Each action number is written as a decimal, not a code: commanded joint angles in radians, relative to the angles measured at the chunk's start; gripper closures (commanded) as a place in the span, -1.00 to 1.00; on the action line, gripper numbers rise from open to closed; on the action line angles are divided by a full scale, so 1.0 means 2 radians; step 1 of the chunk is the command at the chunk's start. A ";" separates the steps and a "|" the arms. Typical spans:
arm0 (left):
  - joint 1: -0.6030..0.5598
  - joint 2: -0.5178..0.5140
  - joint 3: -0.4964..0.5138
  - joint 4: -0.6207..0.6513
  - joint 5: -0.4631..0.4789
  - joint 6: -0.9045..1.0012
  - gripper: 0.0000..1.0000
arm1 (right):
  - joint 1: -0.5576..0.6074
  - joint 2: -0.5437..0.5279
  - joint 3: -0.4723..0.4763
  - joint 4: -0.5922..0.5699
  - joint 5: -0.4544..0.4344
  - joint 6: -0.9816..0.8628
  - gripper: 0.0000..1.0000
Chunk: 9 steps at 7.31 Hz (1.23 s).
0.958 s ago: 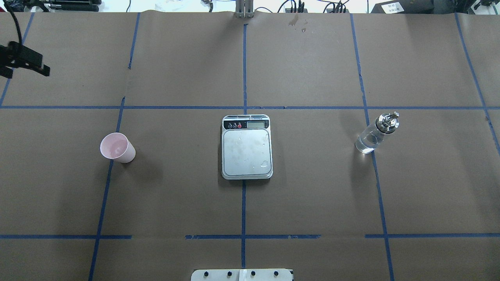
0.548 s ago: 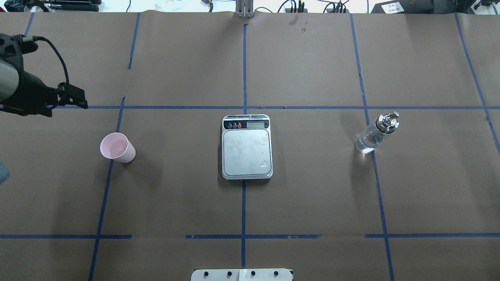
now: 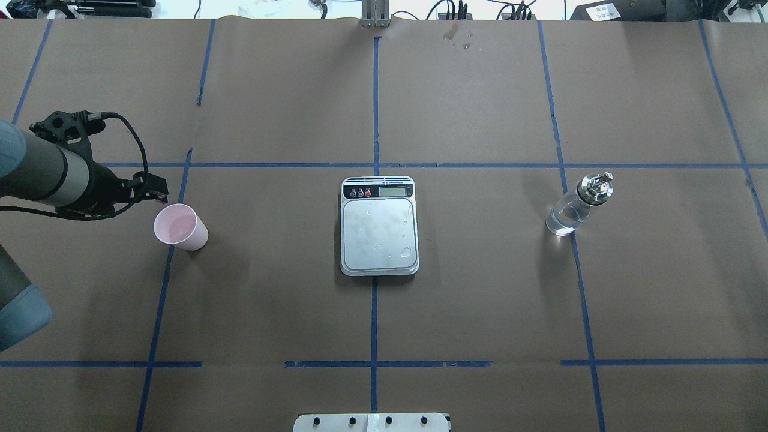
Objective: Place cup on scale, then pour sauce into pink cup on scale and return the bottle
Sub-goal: 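Reach the left gripper down to the pink cup and grasp it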
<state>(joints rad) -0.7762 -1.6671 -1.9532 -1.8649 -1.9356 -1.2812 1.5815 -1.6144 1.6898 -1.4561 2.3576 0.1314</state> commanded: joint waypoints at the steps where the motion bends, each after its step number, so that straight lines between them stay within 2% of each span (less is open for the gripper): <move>1: 0.011 -0.002 0.022 -0.017 0.001 0.001 -1.00 | 0.000 0.001 0.003 -0.001 0.001 0.000 -1.00; 5: 0.031 -0.005 0.032 -0.016 0.001 0.002 -1.00 | 0.000 0.002 0.003 -0.001 0.000 0.000 -1.00; 6: 0.032 -0.006 0.035 -0.017 0.001 0.002 -0.92 | 0.001 0.002 0.003 -0.001 0.000 0.000 -1.00; 8: 0.044 -0.009 0.045 -0.016 0.002 0.002 -0.56 | 0.000 0.002 0.003 0.000 0.000 0.000 -1.00; 9: 0.050 -0.015 0.049 -0.016 0.001 0.002 -0.22 | 0.001 0.002 0.004 -0.001 0.001 0.000 -1.00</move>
<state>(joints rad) -0.6915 -1.6856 -1.8657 -1.8973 -1.9318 -1.2778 1.5820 -1.6107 1.6966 -1.4567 2.3580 0.1304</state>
